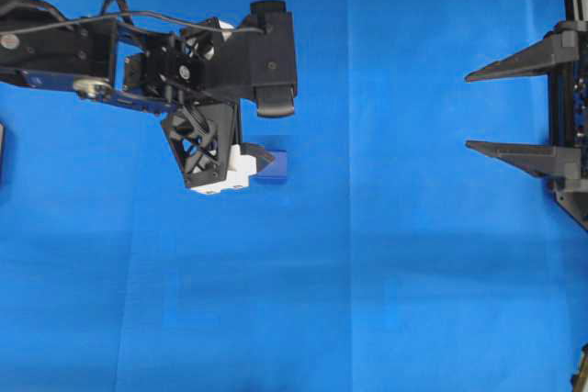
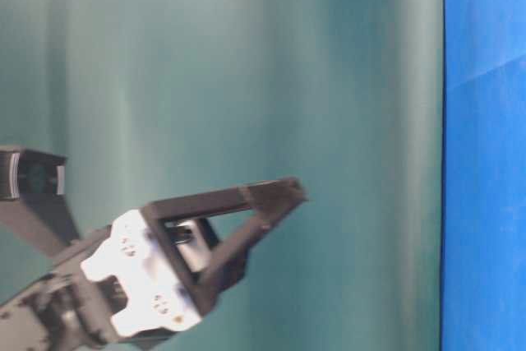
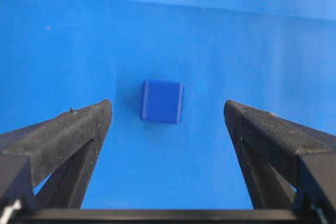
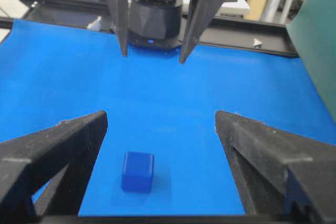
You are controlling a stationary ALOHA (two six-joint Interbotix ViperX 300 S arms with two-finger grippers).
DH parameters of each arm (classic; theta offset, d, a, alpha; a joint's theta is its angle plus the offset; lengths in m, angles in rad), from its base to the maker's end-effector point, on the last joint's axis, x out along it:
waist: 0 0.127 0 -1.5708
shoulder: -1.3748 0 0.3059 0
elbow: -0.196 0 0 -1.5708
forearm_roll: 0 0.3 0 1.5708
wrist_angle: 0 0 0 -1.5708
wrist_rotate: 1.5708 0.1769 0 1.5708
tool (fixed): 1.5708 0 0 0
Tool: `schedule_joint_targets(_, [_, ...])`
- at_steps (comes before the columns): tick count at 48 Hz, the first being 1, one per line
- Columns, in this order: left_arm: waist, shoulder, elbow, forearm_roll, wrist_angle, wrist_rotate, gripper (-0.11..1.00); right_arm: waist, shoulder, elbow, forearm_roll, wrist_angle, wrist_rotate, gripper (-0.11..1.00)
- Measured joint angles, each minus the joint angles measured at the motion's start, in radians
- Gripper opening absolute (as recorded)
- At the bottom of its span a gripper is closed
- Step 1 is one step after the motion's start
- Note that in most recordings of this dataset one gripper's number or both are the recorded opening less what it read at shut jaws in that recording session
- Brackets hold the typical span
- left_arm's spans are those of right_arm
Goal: Handover the blue block to the right arm after grasping it with the left arm, then place it in the designated position.
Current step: 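Close the left gripper on the blue cube and lift it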
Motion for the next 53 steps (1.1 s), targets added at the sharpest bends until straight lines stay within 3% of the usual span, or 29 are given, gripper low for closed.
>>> schedule_joint_targets(39, [-0.003, 0.258, 0.209, 0.002, -0.428, -0.009, 0.92, 0.0, 0.026, -0.002, -0.002, -0.002, 0.0, 0.97])
schedule_joint_targets(53, [-0.009, 0.328, 0.221, 0.0, -0.471, -0.009, 0.92, 0.0, 0.026, -0.002, -0.002, -0.002, 0.0, 0.97])
